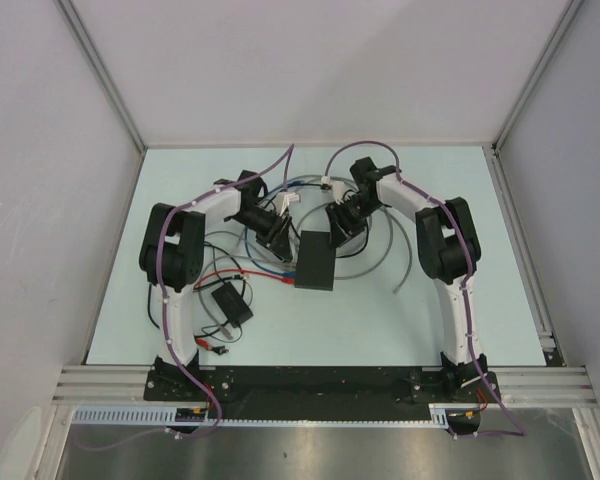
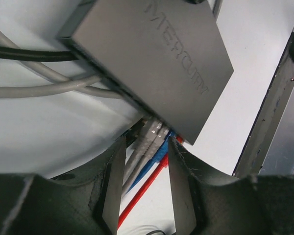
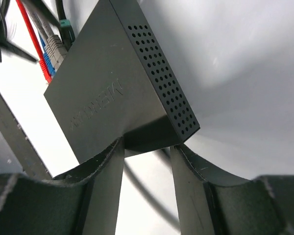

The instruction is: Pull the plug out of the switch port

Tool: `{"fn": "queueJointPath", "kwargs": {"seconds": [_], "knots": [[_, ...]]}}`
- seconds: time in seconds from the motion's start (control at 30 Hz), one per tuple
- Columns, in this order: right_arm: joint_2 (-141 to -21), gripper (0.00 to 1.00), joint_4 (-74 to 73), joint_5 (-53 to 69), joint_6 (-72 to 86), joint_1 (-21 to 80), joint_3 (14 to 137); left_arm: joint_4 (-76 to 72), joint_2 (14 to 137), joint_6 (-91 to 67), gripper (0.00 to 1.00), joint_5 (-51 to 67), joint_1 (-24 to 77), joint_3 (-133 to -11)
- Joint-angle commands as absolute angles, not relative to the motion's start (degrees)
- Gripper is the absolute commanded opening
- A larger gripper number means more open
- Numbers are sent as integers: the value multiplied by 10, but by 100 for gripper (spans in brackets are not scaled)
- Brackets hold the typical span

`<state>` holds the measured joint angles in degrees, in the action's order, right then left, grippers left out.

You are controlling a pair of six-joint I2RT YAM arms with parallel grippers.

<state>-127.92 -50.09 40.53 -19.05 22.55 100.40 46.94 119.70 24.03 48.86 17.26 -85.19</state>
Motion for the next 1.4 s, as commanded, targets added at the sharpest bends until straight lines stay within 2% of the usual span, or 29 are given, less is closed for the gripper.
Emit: {"fn": "queueJointPath", "kwargs": {"seconds": [0.0,0.13,0.27,0.4,0.53,0.63,0.73,1.37], "knots": [[-1303,46,-481,382,-212,226,1070,446,1188,229,44,518,178,-849],[-1271,46,-476,337,-217,224,1092,442,1181,228,45,514,178,-854],[-1176,43,-467,345,-238,228,1037,445,1179,229,45,514,172,-870],[-1142,39,-485,379,-272,253,971,457,1196,236,46,527,160,-897],[-1165,19,-496,395,-272,274,937,472,1217,236,44,536,143,-921],[-1192,11,-502,419,-286,276,934,482,1227,236,43,544,135,-938],[-1209,8,-494,427,-292,282,935,487,1230,234,43,543,133,-938],[-1263,6,-480,380,-291,298,915,530,1279,270,38,601,140,-950]]}}
